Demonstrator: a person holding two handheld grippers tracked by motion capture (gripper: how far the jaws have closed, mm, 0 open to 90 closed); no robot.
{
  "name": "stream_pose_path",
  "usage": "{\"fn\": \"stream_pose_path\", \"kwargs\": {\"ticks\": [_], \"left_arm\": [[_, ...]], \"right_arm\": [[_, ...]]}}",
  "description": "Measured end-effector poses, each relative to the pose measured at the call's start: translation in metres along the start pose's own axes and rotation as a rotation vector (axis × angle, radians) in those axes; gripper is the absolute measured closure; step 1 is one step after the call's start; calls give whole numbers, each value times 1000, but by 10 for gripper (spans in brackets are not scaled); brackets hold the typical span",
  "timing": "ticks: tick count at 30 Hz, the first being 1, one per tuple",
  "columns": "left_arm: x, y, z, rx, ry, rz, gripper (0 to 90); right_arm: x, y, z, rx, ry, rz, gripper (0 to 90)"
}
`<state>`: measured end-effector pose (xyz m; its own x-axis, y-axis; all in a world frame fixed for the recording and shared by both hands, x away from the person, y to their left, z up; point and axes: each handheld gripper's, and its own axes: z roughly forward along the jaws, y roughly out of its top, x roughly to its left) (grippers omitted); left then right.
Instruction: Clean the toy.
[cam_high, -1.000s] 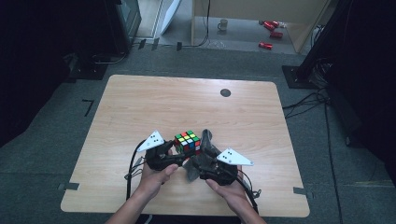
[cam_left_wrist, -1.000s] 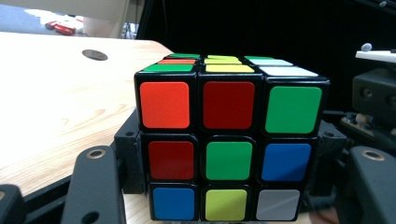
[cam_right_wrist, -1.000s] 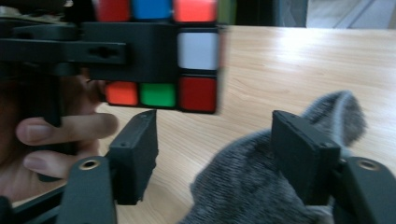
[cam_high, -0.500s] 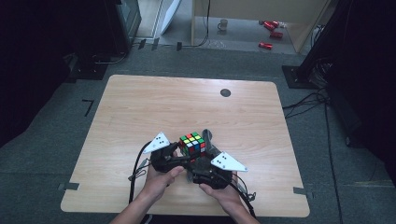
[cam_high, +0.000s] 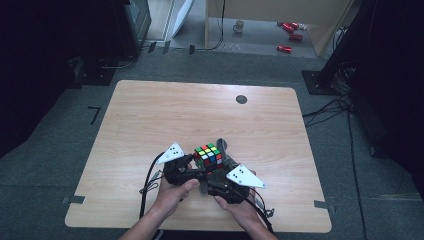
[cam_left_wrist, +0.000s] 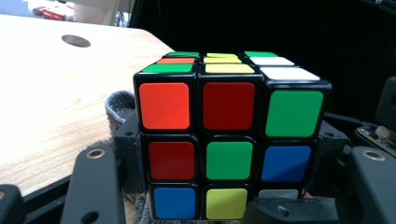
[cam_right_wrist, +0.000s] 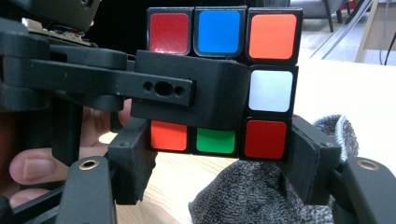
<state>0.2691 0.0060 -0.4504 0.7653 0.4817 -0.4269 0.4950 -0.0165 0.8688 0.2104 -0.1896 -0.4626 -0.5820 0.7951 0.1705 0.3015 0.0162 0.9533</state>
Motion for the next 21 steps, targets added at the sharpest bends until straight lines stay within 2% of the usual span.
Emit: {"fn": "stream_pose_path", "kwargs": {"ticks": [7,10,17,21], "left_arm": [[2,2,-1,21,-18,-24,344],[4,7,-4,20,-32,-43,330],[4,13,-9,40,-23,-24,323],[4,18,-11,67,-6,-10,322]], "right_arm": [[0,-1,-1,-3,-5,-35,337],[0,-2,-2,-1,1,-64,338],[3,-5,-1,7,9,-113,338],[4,-7,-1,14,19,-143,338]]}}
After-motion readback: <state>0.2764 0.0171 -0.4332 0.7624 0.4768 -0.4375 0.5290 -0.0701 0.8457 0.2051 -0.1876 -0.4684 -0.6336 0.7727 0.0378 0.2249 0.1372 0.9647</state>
